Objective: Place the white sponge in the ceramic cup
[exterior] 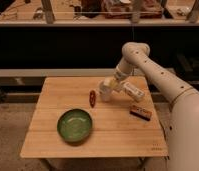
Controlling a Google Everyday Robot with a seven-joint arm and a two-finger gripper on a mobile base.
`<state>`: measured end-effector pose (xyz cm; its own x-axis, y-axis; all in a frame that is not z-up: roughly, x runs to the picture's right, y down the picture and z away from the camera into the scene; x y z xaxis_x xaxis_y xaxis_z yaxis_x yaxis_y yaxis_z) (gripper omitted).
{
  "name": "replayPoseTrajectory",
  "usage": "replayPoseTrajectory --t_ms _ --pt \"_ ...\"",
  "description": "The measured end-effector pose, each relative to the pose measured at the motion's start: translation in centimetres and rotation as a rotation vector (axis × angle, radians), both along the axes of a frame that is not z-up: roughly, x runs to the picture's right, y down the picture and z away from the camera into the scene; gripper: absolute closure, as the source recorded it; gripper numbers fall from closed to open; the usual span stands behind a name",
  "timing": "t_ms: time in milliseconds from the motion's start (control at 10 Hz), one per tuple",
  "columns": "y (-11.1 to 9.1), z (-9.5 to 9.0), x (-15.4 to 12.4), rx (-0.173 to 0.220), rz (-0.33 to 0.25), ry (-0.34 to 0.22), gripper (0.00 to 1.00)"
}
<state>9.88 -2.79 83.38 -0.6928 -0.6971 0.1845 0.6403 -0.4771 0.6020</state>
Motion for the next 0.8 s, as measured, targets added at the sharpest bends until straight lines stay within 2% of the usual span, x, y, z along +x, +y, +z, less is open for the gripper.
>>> replayPoseTrajectory --t_ms 100,200,400,700,800 --pt "0.1 -0.1 -0.1 0.007 0.024 0.0 0.26" --pt "0.2 -0.1 0.0 0.016 0.058 -0.001 0.21" --pt "0.2 -0.4 0.8 0.016 0.13 0.016 0.2" --pt "-0.1 -1.1 1.6 0.06 0.192 -0.014 0.2" --pt "-0.3 -1.2 1.8 0.064 0.193 -0.016 0.2"
